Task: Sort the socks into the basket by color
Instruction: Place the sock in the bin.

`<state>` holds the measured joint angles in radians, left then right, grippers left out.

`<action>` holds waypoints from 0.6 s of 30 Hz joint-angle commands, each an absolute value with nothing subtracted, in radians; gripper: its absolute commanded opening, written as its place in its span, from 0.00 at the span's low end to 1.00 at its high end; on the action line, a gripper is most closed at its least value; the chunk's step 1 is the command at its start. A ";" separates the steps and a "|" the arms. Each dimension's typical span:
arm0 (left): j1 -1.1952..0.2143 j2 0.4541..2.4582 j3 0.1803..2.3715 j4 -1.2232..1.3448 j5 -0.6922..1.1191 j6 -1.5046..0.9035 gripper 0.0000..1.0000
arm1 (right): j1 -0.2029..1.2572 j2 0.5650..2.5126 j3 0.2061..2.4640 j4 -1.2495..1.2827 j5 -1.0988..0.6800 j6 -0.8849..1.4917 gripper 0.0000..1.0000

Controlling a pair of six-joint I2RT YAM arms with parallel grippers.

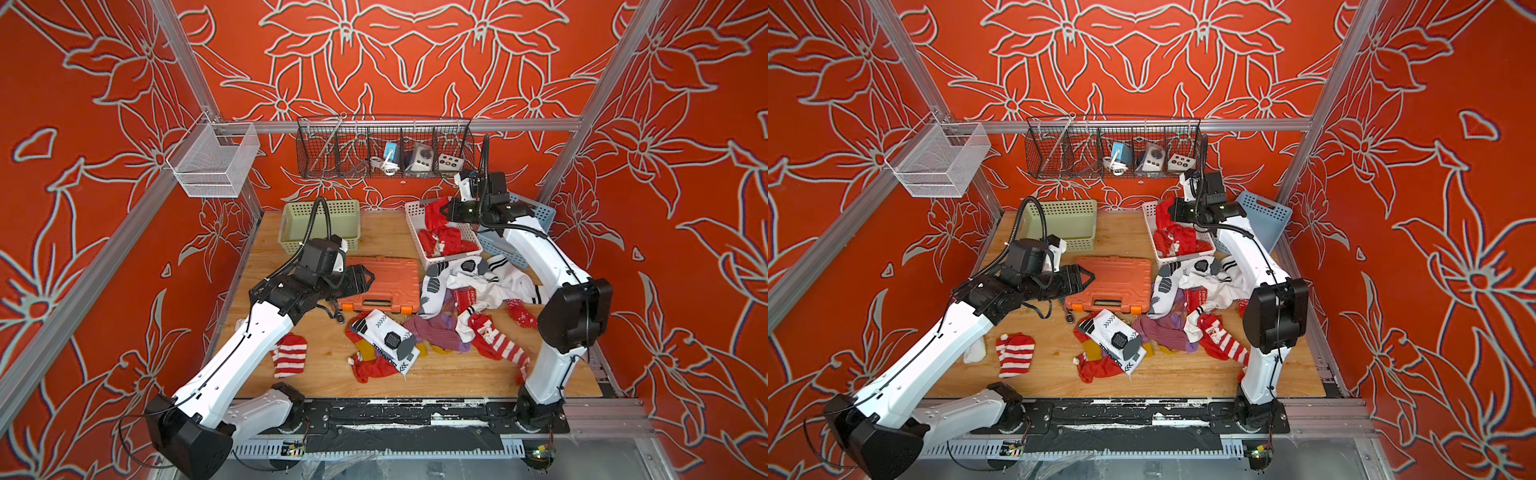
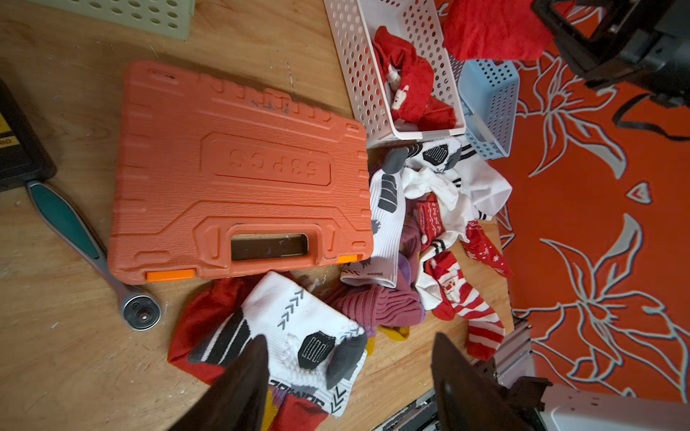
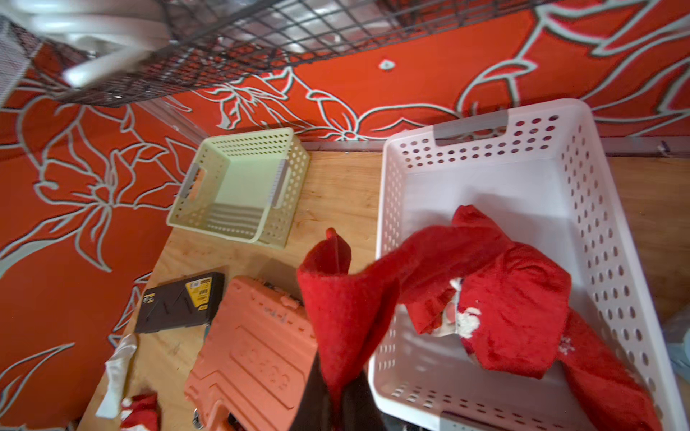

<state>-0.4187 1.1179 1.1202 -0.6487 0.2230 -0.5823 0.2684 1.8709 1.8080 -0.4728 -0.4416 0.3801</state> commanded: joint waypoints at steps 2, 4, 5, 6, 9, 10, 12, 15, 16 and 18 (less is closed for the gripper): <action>-0.417 1.136 1.143 -0.672 0.206 -0.537 0.67 | 0.256 1.940 1.869 -0.438 -0.398 0.371 0.00; -0.417 1.139 1.141 -0.671 0.203 -0.533 0.67 | 0.253 1.974 1.889 -0.429 -0.394 0.371 0.00; -0.417 1.138 1.138 -0.668 0.202 -0.530 0.67 | 0.251 1.992 1.896 -0.421 -0.393 0.374 0.00; -0.417 1.137 1.135 -0.664 0.202 -0.528 0.67 | 0.249 2.009 1.904 -0.412 -0.393 0.377 0.00; -0.417 1.140 1.131 -0.660 0.202 -0.519 0.67 | 0.247 2.061 1.939 -0.403 -0.387 0.383 0.00; -0.417 1.144 1.132 -0.661 0.204 -0.516 0.67 | 0.245 2.076 1.951 -0.405 -0.387 0.386 0.00; -0.417 1.155 1.136 -0.664 0.207 -0.508 0.67 | 0.245 2.107 1.969 -0.399 -0.386 0.391 0.00; -0.416 1.174 1.145 -0.670 0.210 -0.498 0.67 | 0.245 2.141 1.987 -0.397 -0.376 0.397 0.00; -0.416 1.183 1.149 -0.671 0.211 -0.495 0.67 | 0.245 2.151 1.992 -0.397 -0.374 0.399 0.01; -0.413 1.198 1.155 -0.672 0.218 -0.491 0.67 | 0.246 2.169 2.001 -0.404 -0.371 0.398 0.04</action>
